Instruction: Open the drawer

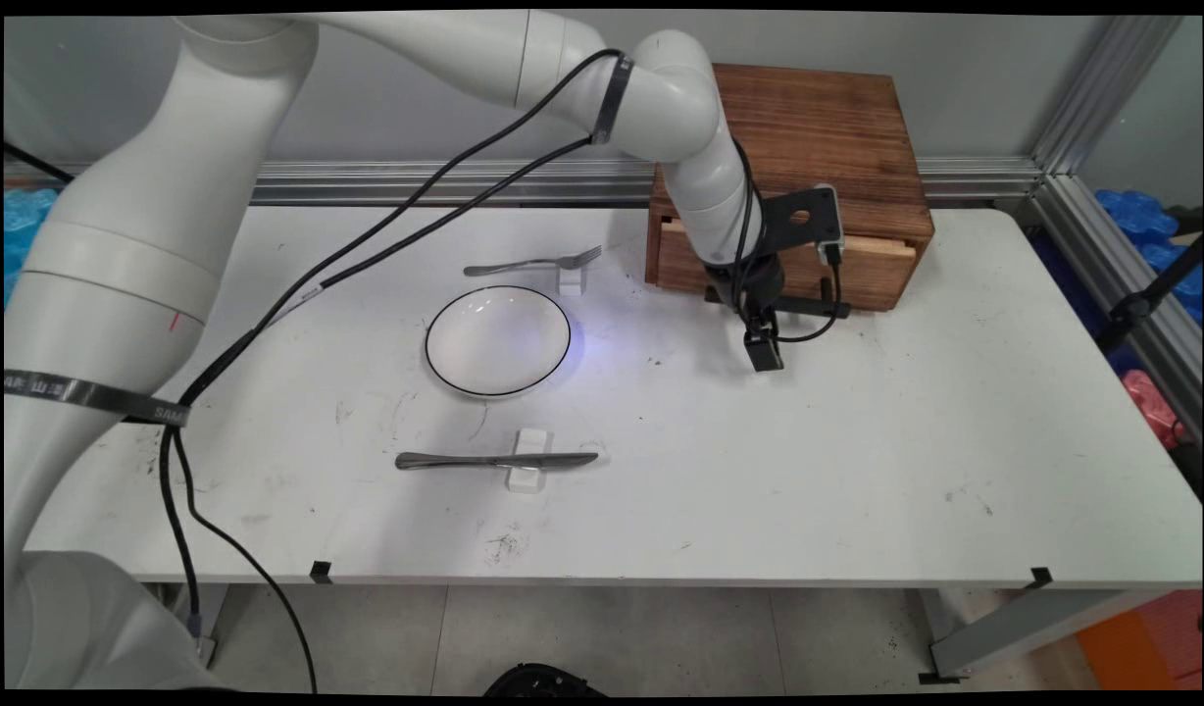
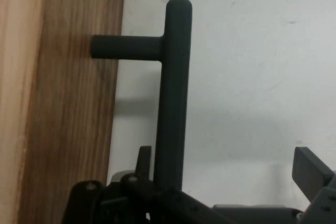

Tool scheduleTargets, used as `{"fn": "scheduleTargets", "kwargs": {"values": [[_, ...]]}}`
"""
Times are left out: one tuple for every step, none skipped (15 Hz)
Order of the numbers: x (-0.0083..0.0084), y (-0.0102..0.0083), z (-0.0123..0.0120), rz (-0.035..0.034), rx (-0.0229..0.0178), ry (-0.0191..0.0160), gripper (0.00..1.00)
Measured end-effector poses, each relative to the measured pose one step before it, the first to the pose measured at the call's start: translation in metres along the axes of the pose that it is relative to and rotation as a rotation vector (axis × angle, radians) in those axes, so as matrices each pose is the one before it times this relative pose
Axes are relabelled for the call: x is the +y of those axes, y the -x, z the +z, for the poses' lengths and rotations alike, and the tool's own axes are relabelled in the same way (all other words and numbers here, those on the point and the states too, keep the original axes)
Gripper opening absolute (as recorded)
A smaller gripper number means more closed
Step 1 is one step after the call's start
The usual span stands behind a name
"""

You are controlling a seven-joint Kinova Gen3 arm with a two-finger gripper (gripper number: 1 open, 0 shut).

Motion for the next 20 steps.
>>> {"fn": "scheduleTargets", "kwargs": {"values": [[0.00218, 0.00008, -0.00058, -0.00096, -0.00058, 0.00277, 1.0], [0.00143, 0.00018, -0.00041, -0.00079, -0.00039, 0.00178, 1.0], [0.00225, 0.00021, -0.00068, -0.00107, -0.00066, 0.00299, 1.0], [0.00299, 0.00038, -0.00088, -0.00127, -0.00113, 0.00392, 1.0], [0.00235, 0.00037, -0.0007, -0.00074, -0.00075, 0.00313, 1.0], [0.00238, 0.00047, -0.00076, -0.00088, -0.00069, 0.00297, 1.0], [0.00166, 0.00018, -0.00046, -0.00033, -0.00041, 0.0022, 1.0], [0.00258, 0.00052, -0.00076, -0.00089, -0.001, 0.00336, 1.0], [0.00213, 0.00032, -0.0006, -0.00065, -0.00057, 0.00277, 1.0], [0.00248, 0.00049, -0.00079, -0.00051, -0.00066, 0.00329, 1.0], [0.00188, 0.00041, -0.00064, -0.00017, -0.00065, 0.00247, 1.0], [0.00292, 0.00058, -0.00094, 0.00011, -0.00123, 0.00373, 1.0], [0.00391, 0.00055, -0.00137, 0.00064, -0.00083, 0.00487, 1.0], [0.00296, 0.00055, -0.00118, 0.00045, -0.00088, 0.00354, 1.0], [0.003, 0.00041, -0.00118, 0.00077, -0.00071, 0.00329, 1.0], [0.00343, 0.00043, -0.00138, 0.00087, -0.00012, 0.00379, 1.0], [0.00336, 0.00041, -0.00135, 0.00103, -0.00072, 0.00334, 1.0], [0.00285, 0.00033, -0.0012, 0.00086, -0.0003, 0.00234, 1.0], [0.00351, 0.00049, -0.00169, 0.00103, -0.00046, 0.00211, 1.0], [0.00264, 0.00013, -0.00119, 0.00131, 0.00005, 0.0018, 1.0]]}}
